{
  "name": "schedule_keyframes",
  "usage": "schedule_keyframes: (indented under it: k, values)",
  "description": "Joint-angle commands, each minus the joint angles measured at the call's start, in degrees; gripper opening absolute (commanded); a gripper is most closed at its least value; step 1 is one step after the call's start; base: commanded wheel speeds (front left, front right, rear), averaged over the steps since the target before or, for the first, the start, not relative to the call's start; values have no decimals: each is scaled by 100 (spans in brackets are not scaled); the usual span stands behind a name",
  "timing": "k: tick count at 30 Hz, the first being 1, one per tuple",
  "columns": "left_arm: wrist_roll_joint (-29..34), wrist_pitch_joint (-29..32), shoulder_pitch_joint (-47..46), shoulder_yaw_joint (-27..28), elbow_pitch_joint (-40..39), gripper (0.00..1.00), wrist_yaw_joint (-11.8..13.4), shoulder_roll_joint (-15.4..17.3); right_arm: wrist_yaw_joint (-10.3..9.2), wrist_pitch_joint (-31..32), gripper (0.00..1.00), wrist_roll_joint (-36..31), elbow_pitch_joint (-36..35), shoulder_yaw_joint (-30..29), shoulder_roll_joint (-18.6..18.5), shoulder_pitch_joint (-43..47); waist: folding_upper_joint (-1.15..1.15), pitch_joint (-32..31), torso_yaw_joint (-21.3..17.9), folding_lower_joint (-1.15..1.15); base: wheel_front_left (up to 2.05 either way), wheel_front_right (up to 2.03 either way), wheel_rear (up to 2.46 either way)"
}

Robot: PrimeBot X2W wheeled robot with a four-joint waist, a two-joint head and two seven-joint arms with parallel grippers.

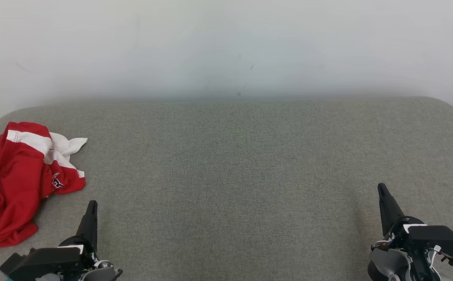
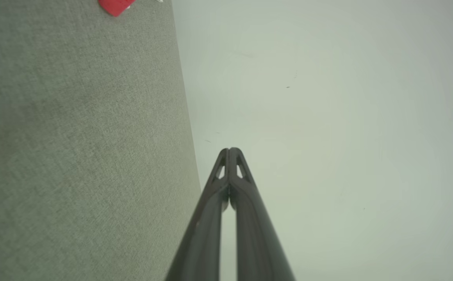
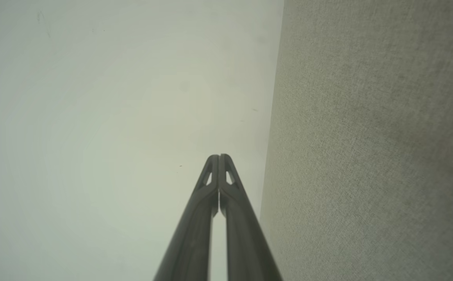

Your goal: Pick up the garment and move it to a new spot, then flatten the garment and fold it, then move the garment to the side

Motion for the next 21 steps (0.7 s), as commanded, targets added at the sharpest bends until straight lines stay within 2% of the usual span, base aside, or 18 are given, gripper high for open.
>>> schedule_keyframes:
  k: [1, 21]
  values:
    - [-13, 11, -68, 22, 14, 0, -16, 29, 7, 11, 0, 22, 17, -3, -16, -58, 0, 0, 0, 0, 0, 0, 0]
    - [-13, 11, -68, 22, 14, 0, -16, 29, 7, 11, 0, 22, 17, -1, -16, -58, 0, 0, 0, 0, 0, 0, 0]
